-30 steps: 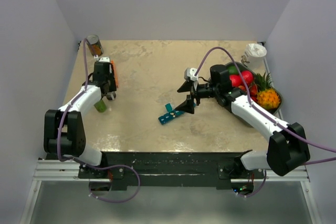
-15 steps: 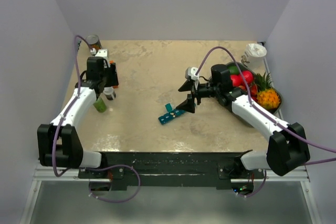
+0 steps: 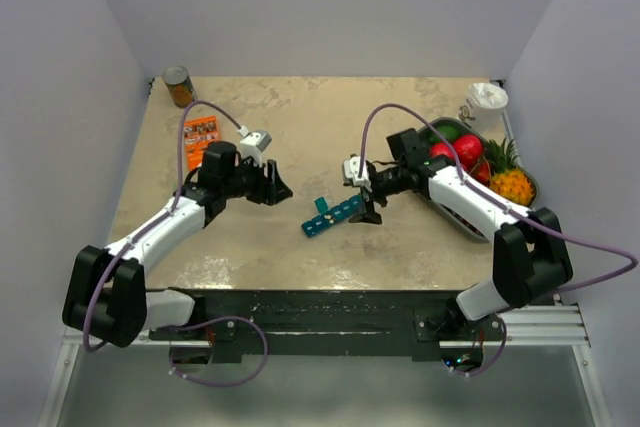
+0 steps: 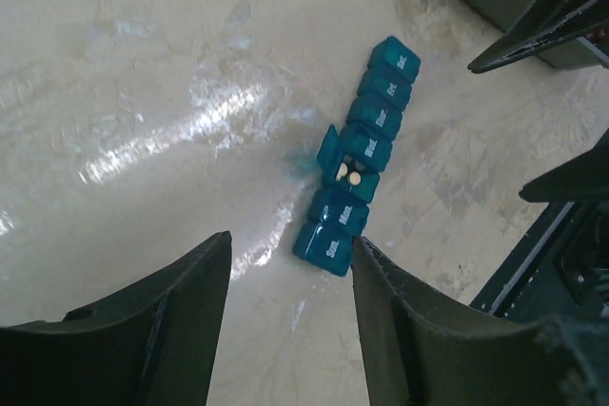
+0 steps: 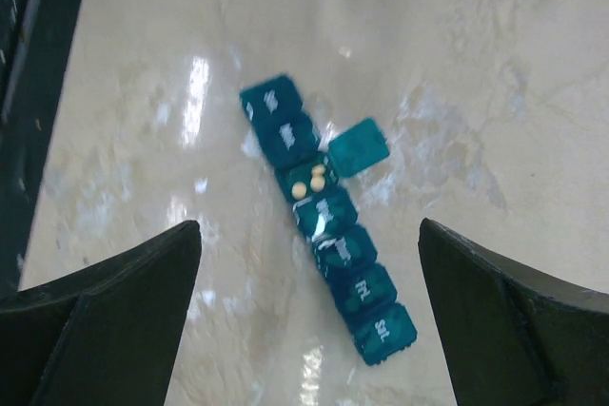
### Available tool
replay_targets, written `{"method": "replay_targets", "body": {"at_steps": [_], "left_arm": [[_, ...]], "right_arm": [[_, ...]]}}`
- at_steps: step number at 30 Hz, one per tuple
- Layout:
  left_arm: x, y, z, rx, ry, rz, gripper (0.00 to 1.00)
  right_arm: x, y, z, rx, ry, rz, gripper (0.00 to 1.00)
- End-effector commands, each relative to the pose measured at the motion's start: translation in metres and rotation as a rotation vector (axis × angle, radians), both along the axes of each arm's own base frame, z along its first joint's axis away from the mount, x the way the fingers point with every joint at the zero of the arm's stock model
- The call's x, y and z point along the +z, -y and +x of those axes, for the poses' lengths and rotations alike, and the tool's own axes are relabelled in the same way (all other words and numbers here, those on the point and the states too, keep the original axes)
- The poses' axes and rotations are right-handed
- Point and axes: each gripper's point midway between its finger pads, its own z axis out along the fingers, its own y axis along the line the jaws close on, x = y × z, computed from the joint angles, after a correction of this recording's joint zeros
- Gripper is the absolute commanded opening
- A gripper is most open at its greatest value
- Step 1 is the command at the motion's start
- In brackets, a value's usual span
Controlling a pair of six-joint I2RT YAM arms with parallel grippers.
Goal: Sort the pills into containers
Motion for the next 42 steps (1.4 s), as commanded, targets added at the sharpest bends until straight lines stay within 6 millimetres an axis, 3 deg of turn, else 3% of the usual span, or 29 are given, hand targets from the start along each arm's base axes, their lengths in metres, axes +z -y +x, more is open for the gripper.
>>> {"method": "replay_targets", "body": {"at_steps": [1, 9, 15, 21, 25, 30, 40, 42], "left_arm": [[-0.004, 0.012, 0.006, 0.026, -0.008, -0.11, 0.57], [-0.039, 0.021, 0.023, 0.083, -0.101, -0.136, 0.56], [-0.063, 0.032, 0.037, 0.094, -0.166, -0.133, 0.5], [-0.08, 0.05, 0.043, 0.058, -0.204, -0.134, 0.47], [-0.086, 0.062, 0.044, 0.029, -0.216, -0.134, 0.45], [-0.091, 0.072, 0.04, 0.002, -0.229, -0.135, 0.4], [-0.083, 0.092, 0.037, -0.048, -0.221, -0.183, 0.3], [-0.081, 0.097, 0.033, -0.074, -0.22, -0.193, 0.24]], "right_arm": [[-0.035, 0.021, -0.009, 0.25, 0.25, -0.173, 0.99], [-0.08, 0.025, 0.034, 0.279, 0.315, -0.333, 0.98], [-0.108, 0.02, 0.047, 0.278, 0.281, -0.429, 0.86], [-0.116, 0.021, 0.046, 0.264, 0.254, -0.442, 0.75], [-0.12, 0.022, 0.045, 0.26, 0.223, -0.453, 0.64], [-0.121, 0.024, 0.041, 0.255, 0.207, -0.452, 0.56], [-0.12, 0.024, 0.036, 0.241, 0.192, -0.44, 0.48], [-0.121, 0.023, 0.036, 0.237, 0.187, -0.439, 0.46]]}}
